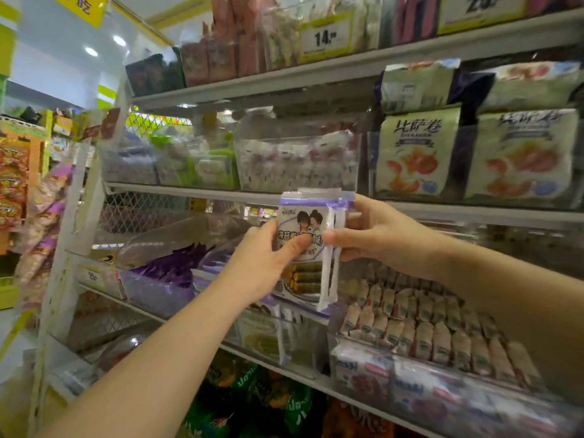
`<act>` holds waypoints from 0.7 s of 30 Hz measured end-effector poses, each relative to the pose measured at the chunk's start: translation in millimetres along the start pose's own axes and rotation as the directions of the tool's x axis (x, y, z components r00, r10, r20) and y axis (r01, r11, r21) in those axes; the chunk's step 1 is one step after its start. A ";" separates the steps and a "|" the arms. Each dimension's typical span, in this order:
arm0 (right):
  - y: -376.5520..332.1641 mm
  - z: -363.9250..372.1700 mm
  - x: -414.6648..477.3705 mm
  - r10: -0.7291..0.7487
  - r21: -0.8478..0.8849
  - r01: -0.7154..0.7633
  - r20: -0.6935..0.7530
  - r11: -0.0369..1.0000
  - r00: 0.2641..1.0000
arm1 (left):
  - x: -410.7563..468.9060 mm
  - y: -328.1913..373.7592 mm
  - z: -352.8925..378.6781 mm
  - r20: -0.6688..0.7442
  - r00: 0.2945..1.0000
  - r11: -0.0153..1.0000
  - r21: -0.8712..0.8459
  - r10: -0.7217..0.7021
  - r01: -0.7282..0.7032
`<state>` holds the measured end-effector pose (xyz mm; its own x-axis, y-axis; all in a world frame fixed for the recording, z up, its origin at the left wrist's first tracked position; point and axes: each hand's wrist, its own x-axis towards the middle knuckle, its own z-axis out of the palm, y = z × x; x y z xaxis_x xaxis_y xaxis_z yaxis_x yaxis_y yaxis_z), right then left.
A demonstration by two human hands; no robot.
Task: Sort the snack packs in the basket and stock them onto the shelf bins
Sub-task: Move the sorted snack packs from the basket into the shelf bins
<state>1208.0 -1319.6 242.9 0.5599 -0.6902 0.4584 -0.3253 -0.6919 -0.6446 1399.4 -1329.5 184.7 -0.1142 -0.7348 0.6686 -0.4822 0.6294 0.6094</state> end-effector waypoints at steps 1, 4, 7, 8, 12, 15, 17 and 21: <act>3.6 0.0 -1.1 -0.003 -0.013 0.003 -0.030 1.000 1.000 | 3.1 2.1 2.2 0.004 1.000 1.000 0.018 -0.007 0.007; 13.8 -0.1 -0.7 0.002 -0.009 -0.003 -0.103 1.000 0.995 | 12.4 2.9 8.7 0.032 0.996 0.997 0.007 -0.083 0.082; 21.6 2.6 6.2 0.035 0.054 -0.030 -0.099 0.998 0.994 | 13.6 10.8 13.6 0.056 0.990 0.953 -0.269 -0.128 0.139; 23.3 4.2 9.4 0.049 0.060 -0.044 -0.087 0.997 0.995 | 12.9 15.2 12.5 0.084 0.985 0.903 -0.392 -0.154 0.175; 29.2 10.7 20.1 0.063 0.071 -0.058 -0.072 0.996 0.995 | 12.0 11.0 11.5 0.273 0.948 0.780 -0.552 -0.164 0.294; 34.1 10.7 24.8 0.080 0.122 -0.067 -0.103 0.990 0.992 | 14.6 -0.6 13.5 0.312 0.947 0.732 -0.628 -0.075 0.264; 36.8 8.5 28.3 0.111 0.096 -0.101 -0.115 0.990 0.987 | 15.7 -5.9 16.6 0.276 0.960 0.685 -0.689 -0.051 0.234; 44.5 9.6 32.6 0.109 -0.057 -0.119 -0.151 0.991 0.983 | 18.3 -15.5 29.5 0.194 0.969 0.640 -0.728 -0.152 0.246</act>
<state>1219.1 -1370.8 223.3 0.3999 -0.7855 0.4723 -0.4327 -0.6161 -0.6582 1379.1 -1360.1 174.9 -0.2055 -0.8569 0.4728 0.2956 0.4062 0.8646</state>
